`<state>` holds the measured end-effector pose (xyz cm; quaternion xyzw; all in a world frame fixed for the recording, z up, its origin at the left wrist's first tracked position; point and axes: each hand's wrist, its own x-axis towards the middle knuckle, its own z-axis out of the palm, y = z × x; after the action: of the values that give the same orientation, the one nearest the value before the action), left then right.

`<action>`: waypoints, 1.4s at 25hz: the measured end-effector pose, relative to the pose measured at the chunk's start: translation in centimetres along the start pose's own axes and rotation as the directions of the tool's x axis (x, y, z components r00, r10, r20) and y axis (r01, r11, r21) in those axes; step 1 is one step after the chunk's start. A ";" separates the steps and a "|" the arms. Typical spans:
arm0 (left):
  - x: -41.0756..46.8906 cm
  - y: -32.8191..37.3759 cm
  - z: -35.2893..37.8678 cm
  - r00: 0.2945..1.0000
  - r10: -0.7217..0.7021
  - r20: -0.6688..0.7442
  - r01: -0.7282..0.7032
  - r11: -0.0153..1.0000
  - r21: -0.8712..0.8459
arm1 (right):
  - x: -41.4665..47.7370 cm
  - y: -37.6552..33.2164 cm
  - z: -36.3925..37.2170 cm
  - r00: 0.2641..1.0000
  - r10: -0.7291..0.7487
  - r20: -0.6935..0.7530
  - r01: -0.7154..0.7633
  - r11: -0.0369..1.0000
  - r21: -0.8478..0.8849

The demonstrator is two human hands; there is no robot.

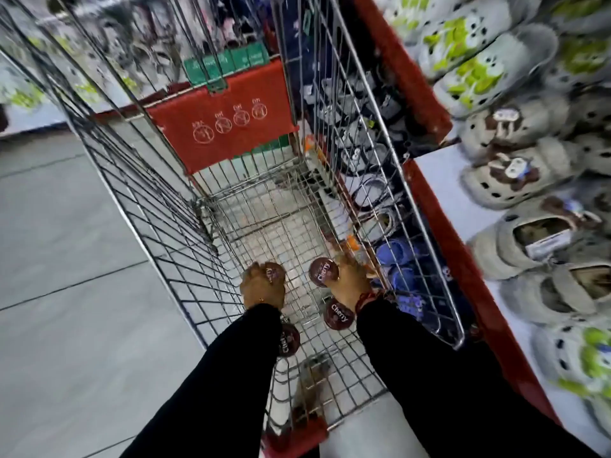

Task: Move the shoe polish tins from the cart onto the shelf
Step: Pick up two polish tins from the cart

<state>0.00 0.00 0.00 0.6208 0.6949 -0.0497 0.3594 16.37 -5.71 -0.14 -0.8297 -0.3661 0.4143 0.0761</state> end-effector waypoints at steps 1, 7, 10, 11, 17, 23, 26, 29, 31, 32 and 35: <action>0.6 -0.3 0.4 0.998 -0.064 -0.008 0.064 0.998 0.011 | 0.6 0.4 0.6 0.999 0.025 -0.021 -0.026 1.000 -0.013; 1.8 -0.2 1.9 0.945 -0.324 -0.032 0.313 0.931 -0.190 | 2.5 1.2 2.2 0.991 0.112 -0.069 -0.108 0.992 0.062; 2.4 -0.5 2.2 0.906 -0.423 0.005 0.403 0.860 -0.314 | 3.2 1.7 2.4 0.985 0.146 -0.094 -0.131 0.980 0.150; 2.5 -0.5 2.4 0.900 -0.436 0.017 0.413 0.837 -0.358 | 3.2 1.8 2.3 0.979 0.169 -0.113 -0.144 0.968 0.203; 0.8 0.6 1.2 0.906 -0.423 0.032 0.362 0.733 -0.575 | 0.9 1.0 -0.1 0.944 0.300 -0.141 -0.193 0.843 0.502; -4.6 3.1 -2.9 0.937 -0.348 0.045 0.294 0.709 -0.641 | -4.4 0.6 -3.9 0.940 0.312 -0.138 -0.149 0.739 0.657; -9.2 4.4 -5.7 0.951 -0.308 -0.018 0.222 0.725 -0.652 | -7.2 1.5 -5.3 0.941 0.301 -0.152 -0.100 0.681 0.725; -14.6 5.5 -8.2 0.956 -0.288 -0.052 0.163 0.672 -0.722 | -14.3 0.0 -9.2 0.945 0.289 -0.152 -0.053 0.597 0.801; -18.7 6.3 -9.5 0.966 -0.253 -0.050 0.119 0.611 -0.782 | -19.0 -0.1 -11.5 0.940 0.270 -0.208 0.025 0.553 0.833; -20.3 6.7 -9.9 0.974 -0.220 -0.057 0.082 0.575 -0.814 | -20.5 0.2 -12.3 0.938 0.254 -0.237 0.066 0.540 0.839; -25.2 8.1 -11.1 0.991 -0.090 -0.097 -0.038 0.507 -0.861 | -25.7 1.0 -14.8 0.928 0.248 -0.278 0.164 0.399 0.902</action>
<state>1.68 -13.30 25.35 0.3517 0.6587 0.3367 0.5737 17.96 -21.09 25.26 -0.7217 -0.0357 0.3841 0.5747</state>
